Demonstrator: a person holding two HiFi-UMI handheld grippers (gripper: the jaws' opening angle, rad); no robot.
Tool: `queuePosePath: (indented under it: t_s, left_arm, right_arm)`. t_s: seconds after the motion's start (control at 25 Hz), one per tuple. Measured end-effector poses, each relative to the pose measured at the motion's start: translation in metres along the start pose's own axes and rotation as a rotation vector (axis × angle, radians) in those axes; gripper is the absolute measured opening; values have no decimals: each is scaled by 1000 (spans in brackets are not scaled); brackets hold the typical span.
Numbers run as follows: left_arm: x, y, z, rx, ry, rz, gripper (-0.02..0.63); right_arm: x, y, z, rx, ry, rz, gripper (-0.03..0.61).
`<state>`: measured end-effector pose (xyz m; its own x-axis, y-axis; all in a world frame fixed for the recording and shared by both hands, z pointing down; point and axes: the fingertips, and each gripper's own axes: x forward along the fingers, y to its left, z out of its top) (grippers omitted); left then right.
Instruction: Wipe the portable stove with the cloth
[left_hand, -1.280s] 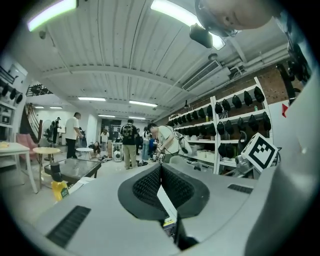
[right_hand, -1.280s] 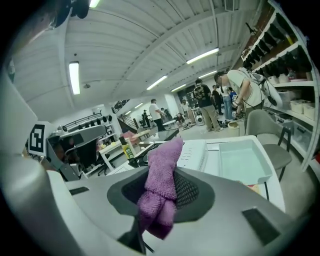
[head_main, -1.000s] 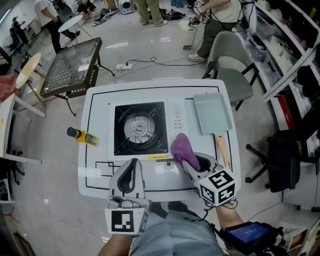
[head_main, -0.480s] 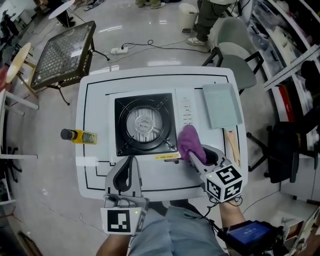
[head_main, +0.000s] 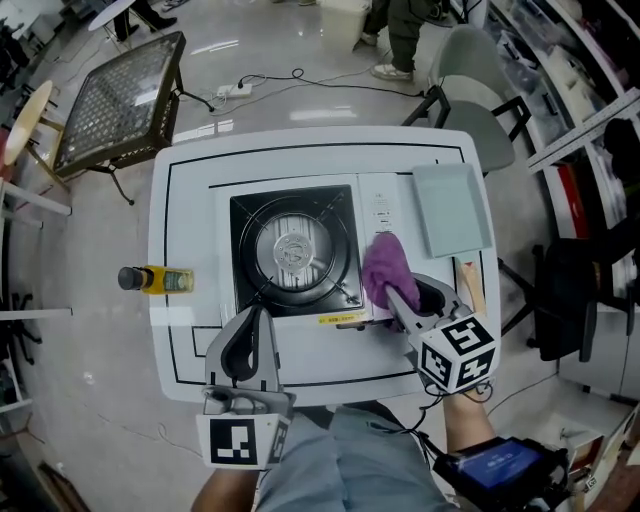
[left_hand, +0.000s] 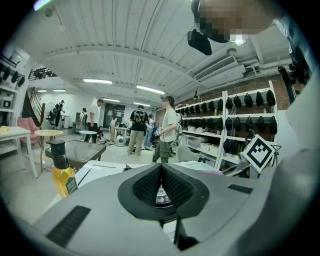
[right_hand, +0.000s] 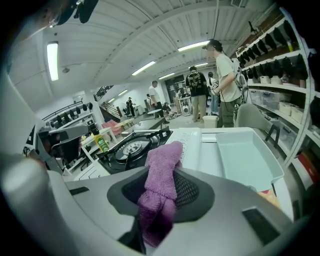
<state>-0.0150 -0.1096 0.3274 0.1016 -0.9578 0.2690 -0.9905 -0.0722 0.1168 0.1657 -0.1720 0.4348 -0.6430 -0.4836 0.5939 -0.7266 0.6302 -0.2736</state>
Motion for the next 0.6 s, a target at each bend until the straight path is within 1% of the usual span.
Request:
queuePosePath:
  t_s: [0.6]
  left_arm:
    - [20,28,0,-33,12,25,18]
  right_arm:
    - [33,-19,31,-8,2,-25,133]
